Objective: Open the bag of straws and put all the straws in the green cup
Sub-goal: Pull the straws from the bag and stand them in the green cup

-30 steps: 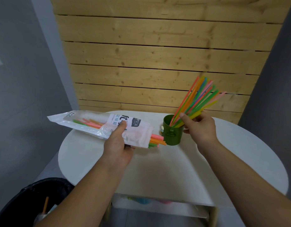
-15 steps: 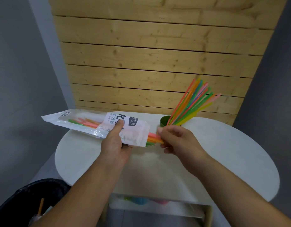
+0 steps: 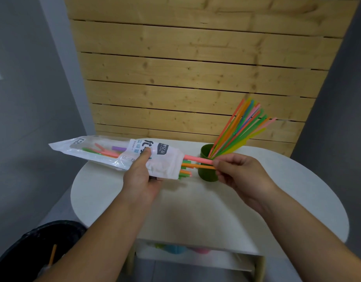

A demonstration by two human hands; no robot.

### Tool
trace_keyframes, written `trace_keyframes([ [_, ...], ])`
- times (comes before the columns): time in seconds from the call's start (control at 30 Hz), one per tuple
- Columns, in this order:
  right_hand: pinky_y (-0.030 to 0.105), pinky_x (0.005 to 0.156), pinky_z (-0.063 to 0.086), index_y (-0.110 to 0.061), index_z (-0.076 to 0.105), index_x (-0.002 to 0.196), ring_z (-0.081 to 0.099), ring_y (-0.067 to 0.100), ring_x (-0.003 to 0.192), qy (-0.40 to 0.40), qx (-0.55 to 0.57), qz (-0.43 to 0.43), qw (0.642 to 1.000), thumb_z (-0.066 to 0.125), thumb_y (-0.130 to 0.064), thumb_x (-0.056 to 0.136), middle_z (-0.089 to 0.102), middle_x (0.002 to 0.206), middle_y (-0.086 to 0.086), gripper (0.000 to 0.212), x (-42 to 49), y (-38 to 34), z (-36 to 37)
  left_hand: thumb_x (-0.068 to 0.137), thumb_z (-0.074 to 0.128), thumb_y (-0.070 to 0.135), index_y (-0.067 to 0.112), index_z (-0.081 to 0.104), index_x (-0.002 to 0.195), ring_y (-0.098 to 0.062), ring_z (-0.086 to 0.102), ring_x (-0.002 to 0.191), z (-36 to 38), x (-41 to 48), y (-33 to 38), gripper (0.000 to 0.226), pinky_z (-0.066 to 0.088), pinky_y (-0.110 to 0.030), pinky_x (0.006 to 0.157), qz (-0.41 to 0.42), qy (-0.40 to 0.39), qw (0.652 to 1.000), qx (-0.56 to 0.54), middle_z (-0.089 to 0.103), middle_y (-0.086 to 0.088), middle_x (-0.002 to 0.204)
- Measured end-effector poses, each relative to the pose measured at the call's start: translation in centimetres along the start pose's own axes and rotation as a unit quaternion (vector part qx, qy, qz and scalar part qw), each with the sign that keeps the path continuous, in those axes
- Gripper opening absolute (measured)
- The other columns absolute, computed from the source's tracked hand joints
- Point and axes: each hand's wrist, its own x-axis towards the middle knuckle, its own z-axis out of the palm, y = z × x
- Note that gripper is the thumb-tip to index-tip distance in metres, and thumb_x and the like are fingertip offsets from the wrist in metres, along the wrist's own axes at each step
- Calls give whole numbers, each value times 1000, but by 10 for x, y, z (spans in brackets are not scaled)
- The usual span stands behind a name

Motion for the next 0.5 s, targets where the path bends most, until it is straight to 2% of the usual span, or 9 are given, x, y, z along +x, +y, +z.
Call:
trace_keyframes([
  [0.17,21,56,54,-6,74,86,61,11,61,-20,53,30,998,72,-6,85,66,68,5,3,1,5,-2,98,65,14,13,54,143,-33,67,122,2,0,-2,46,50,-60,104,1,-4,1000,-5,69,-15,134],
  [0.2,21,57,54,-6,74,91,61,11,62,-30,60,29,997,74,-11,82,67,69,4,10,0,5,0,99,64,14,14,54,143,-32,67,122,3,-1,-1,46,51,-59,103,3,-2,1000,-6,69,-14,134],
  [0.27,23,58,54,-6,70,104,62,12,63,-41,67,29,996,79,-22,69,68,72,3,40,-4,7,5,99,64,14,14,54,142,-31,68,121,4,-1,2,44,55,-56,99,6,4,1000,-6,70,-14,133],
  [0.33,26,61,55,-10,65,114,63,14,66,-39,62,32,997,81,-28,60,67,78,5,59,-8,13,12,99,64,14,14,55,142,-30,69,118,4,0,4,44,60,-54,88,2,10,1000,-7,70,-13,132],
  [0.43,29,67,55,-20,62,119,66,17,77,-43,-19,33,998,79,-47,61,67,96,7,66,-15,28,24,97,67,12,15,57,140,-28,72,111,3,2,8,44,63,-50,73,-5,37,999,-20,73,-12,127],
  [0.5,31,73,56,-29,59,124,66,19,90,-58,-82,22,995,66,-64,68,66,112,6,67,-20,36,34,96,68,12,15,56,139,-28,72,110,5,2,8,45,64,-49,74,-6,42,999,-26,73,-12,126],
])
